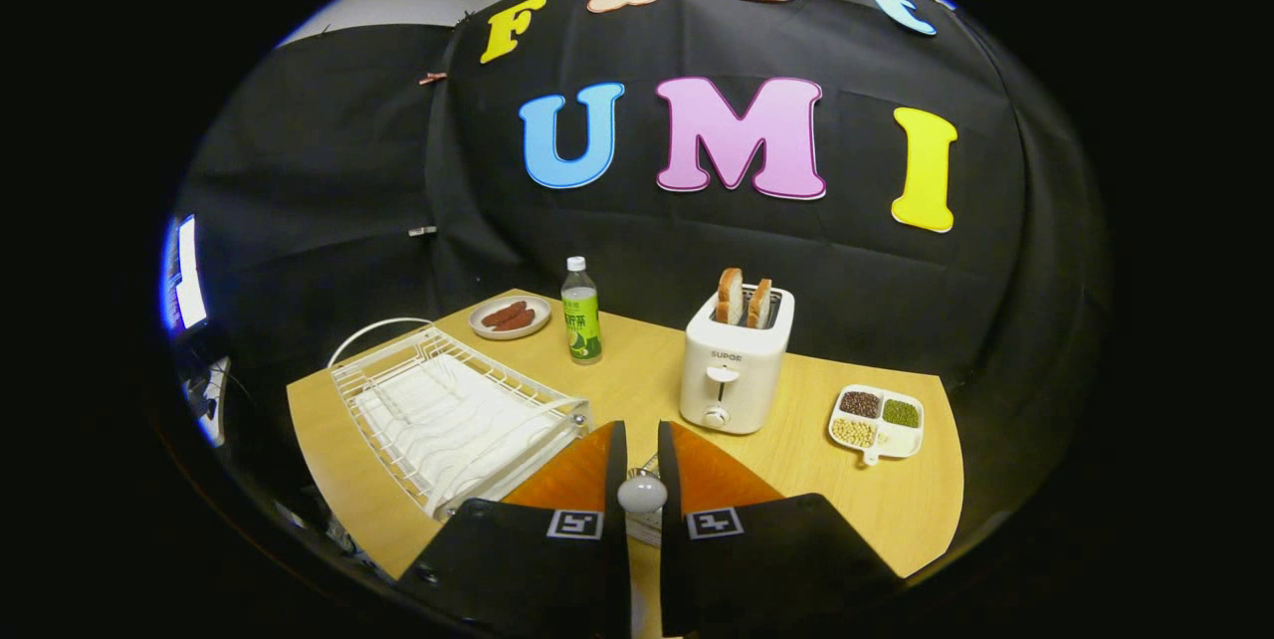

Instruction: Take the plate from the dish rack, then take the spoon from the basket and place it into the plate.

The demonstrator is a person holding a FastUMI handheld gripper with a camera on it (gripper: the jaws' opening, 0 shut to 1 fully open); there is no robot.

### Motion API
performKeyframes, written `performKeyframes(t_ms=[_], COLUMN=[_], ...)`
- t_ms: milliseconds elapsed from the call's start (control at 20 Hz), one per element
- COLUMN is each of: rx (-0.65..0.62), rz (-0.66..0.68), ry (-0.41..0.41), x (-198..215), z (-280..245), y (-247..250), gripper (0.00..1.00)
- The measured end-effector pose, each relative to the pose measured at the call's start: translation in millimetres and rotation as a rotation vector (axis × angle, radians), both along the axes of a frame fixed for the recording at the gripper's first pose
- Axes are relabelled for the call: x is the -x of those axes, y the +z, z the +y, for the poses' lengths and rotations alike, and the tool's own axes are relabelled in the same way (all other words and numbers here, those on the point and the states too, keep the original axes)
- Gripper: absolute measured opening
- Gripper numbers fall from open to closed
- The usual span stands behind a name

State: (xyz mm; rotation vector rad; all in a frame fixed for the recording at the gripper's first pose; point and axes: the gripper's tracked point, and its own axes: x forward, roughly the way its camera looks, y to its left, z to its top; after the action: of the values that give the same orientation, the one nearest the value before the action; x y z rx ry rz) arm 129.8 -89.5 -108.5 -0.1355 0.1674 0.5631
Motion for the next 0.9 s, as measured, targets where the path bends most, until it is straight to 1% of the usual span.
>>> performKeyframes(t_ms=[250, 400, 500, 650, 750, 900], rx=[-0.021, 0.011, 0.024, 0.059, 0.076, 0.126], rz=[0.035, 0.06, 0.089, 0.108, 0.143, 0.141], ry=[0.07, 0.12, 0.137, 0.162, 0.18, 0.204], x=[39, 62, 74, 80, 80, 73], z=[10, 19, 21, 24, 30, 37], y=[5, -13, -31, -59, -76, -92], gripper=[0.16, 0.16, 0.16, 0.16, 0.16, 0.16])
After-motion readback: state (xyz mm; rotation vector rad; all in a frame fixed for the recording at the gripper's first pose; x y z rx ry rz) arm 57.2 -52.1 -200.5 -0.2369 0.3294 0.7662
